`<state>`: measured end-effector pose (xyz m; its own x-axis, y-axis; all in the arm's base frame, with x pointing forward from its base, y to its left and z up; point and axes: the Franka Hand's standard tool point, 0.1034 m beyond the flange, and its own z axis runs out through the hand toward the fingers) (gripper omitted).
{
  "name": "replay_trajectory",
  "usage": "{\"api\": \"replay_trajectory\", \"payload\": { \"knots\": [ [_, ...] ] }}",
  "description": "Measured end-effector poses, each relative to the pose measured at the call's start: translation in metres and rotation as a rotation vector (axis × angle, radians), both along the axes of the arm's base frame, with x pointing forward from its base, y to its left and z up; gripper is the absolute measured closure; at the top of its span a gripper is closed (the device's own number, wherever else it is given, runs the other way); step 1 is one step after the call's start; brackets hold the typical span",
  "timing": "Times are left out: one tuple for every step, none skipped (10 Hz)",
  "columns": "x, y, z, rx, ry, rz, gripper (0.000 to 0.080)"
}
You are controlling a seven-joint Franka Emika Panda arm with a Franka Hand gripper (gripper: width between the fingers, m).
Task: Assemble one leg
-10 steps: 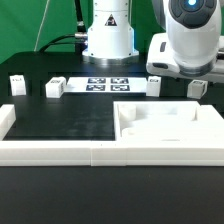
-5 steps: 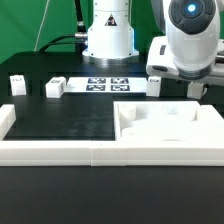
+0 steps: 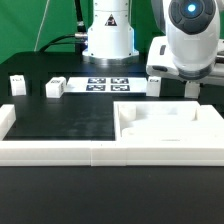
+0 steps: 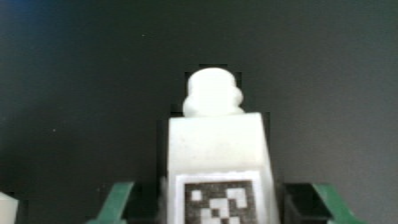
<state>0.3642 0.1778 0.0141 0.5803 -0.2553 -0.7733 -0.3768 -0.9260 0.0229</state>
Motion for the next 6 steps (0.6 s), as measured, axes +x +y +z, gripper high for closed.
{"api": "replay_trajectory", "payload": {
  "knots": [
    [0.000,0.000,0.000,0.000,0.000,0.000,0.0512],
    [0.001,-0.003,0.003,0.019,-0.001,0.014,0.0512],
    [0.005,-0.011,0.016,0.034,0.003,0.018,0.0512],
    [0.008,-0.016,0.034,0.039,0.006,0.017,0.0512],
    [0.010,-0.019,0.047,0.043,0.009,0.019,0.0512],
    [0.013,-0.020,0.063,0.039,0.001,0.021,0.0512]
  ]
}}
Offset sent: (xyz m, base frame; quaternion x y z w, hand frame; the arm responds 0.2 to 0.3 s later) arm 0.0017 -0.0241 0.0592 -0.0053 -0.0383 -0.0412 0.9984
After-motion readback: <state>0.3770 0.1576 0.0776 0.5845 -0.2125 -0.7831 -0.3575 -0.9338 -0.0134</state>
